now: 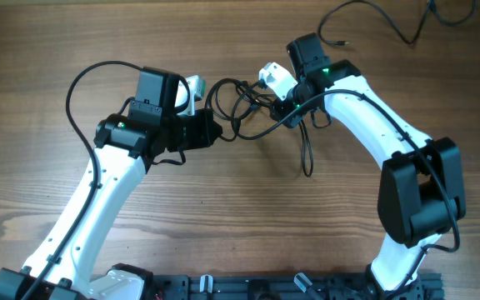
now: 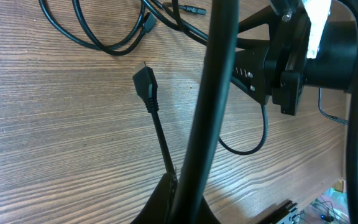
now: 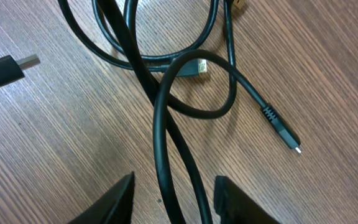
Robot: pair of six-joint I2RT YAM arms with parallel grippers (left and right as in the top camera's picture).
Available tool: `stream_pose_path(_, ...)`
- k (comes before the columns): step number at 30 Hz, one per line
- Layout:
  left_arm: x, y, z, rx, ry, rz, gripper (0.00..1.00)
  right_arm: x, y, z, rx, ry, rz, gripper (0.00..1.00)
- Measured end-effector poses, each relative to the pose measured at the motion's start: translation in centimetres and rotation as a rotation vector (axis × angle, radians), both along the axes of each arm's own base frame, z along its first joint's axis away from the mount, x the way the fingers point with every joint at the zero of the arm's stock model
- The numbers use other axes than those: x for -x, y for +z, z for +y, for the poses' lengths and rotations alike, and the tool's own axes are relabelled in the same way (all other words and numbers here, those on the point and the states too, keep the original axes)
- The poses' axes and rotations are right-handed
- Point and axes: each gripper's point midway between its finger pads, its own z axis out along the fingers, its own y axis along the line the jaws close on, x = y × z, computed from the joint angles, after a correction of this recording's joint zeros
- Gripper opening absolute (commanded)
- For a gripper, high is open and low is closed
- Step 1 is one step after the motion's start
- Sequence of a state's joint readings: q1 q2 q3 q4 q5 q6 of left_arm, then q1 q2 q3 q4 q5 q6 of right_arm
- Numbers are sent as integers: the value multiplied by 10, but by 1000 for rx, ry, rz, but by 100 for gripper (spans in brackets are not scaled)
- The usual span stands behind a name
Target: Untangle cables
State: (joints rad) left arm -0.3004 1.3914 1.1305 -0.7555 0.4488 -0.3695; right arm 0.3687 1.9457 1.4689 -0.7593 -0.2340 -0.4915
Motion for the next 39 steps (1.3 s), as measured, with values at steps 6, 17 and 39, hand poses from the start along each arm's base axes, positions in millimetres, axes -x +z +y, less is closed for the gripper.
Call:
stream_pose_path(6, 0, 0, 0, 0, 0, 0, 4, -8, 1, -4, 16, -52, -21, 4)
stream_pose_path(17, 0, 0, -1, 13, 18, 16, 4, 3, 186, -17, -265, -342, -336, 4)
stream_pose_path(39, 41, -19, 9, -25, 43, 232, 4, 83, 289, -357, 88, -1892, -909, 4)
